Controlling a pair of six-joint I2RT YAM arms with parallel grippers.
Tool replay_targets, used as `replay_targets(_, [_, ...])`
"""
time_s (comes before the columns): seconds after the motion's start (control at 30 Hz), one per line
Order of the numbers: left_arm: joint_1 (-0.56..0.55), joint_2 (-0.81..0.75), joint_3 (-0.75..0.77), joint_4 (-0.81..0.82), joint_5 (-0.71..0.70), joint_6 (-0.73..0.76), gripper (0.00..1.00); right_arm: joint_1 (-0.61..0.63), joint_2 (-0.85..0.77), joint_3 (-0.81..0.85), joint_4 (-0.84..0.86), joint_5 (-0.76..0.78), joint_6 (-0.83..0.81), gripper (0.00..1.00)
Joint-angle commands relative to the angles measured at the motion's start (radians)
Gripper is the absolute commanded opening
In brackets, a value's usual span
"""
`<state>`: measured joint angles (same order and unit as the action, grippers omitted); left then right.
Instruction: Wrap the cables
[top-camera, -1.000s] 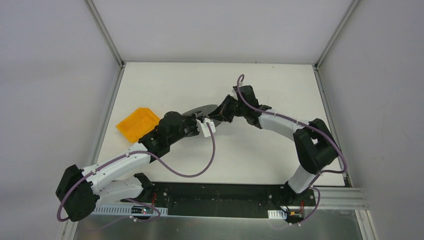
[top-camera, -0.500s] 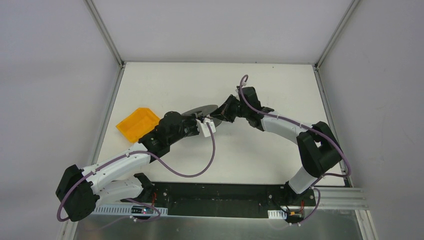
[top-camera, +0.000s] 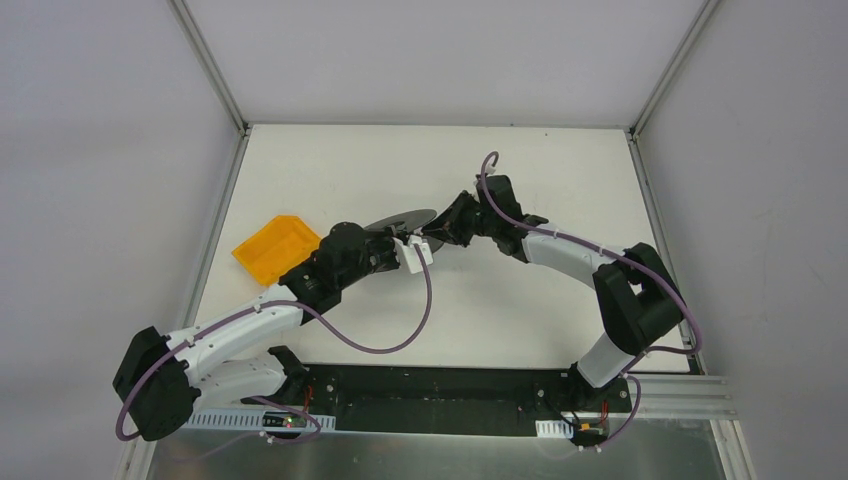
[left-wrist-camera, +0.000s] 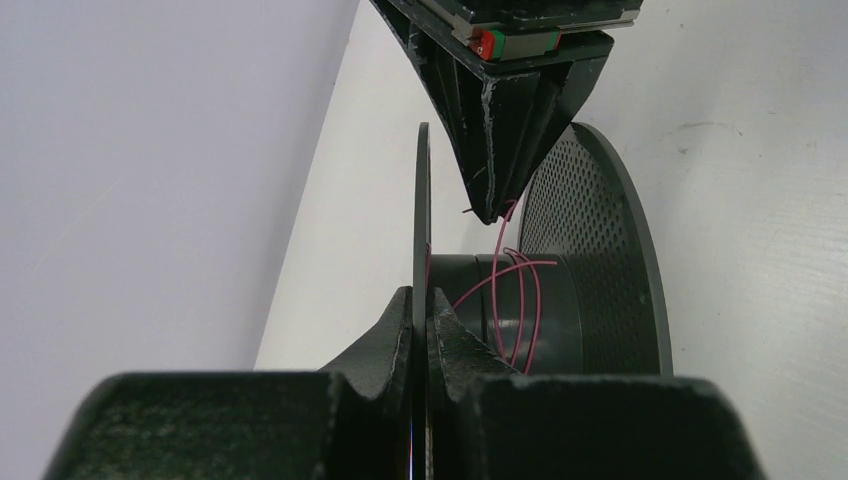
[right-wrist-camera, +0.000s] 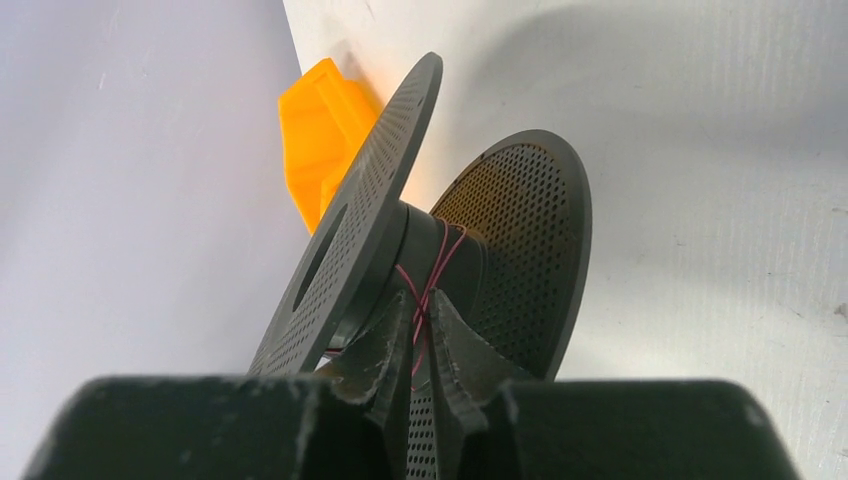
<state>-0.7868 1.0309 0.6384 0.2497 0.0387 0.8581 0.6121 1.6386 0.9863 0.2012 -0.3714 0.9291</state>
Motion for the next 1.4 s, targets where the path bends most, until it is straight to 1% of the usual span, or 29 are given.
replay_targets(0.0, [-0.014,-0.004,0.026,0.105,-0.032,0.024,0.0,-0.003,-0.06,-0.008,-0.017,0.043,0.015,0.14])
replay_targets(0.27, [-0.013,0.001,0.027,0.102,-0.033,0.008,0.0,-0.017,-0.132,-0.03,-0.075,0.069,-0.03,0.15])
replay_targets(0.4, [-0.012,0.005,0.041,0.081,-0.033,-0.008,0.0,-0.031,-0.196,-0.023,-0.149,0.107,-0.114,0.17])
replay_targets(0.57, [-0.012,0.022,0.054,0.065,-0.078,-0.033,0.0,-0.043,-0.284,-0.016,-0.251,0.159,-0.19,0.19])
replay_targets(0.67, [-0.012,0.029,0.059,0.061,-0.098,-0.045,0.0,-0.043,-0.344,-0.027,-0.252,0.14,-0.235,0.2])
replay_targets(0.77, [-0.012,0.04,0.071,0.061,-0.134,-0.072,0.0,-0.041,-0.409,-0.053,-0.207,0.095,-0.295,0.21])
replay_targets(0.87, [-0.011,0.053,0.082,0.055,-0.173,-0.088,0.0,-0.039,-0.474,-0.086,-0.178,0.132,-0.331,0.22])
replay_targets(1.03, [-0.012,0.062,0.042,0.141,-0.209,-0.099,0.0,-0.038,-0.552,-0.139,-0.181,0.194,-0.345,0.24])
replay_targets(1.23, [-0.011,0.089,0.015,0.256,-0.219,-0.181,0.0,-0.034,-0.556,-0.198,-0.133,0.173,-0.347,0.31])
replay_targets(1.3, [-0.013,0.101,-0.003,0.3,-0.222,-0.194,0.0,-0.028,-0.552,-0.21,-0.126,0.18,-0.325,0.35])
replay_targets(1.37, [-0.019,0.11,-0.021,0.34,-0.231,-0.196,0.0,-0.022,-0.553,-0.221,-0.132,0.206,-0.308,0.37])
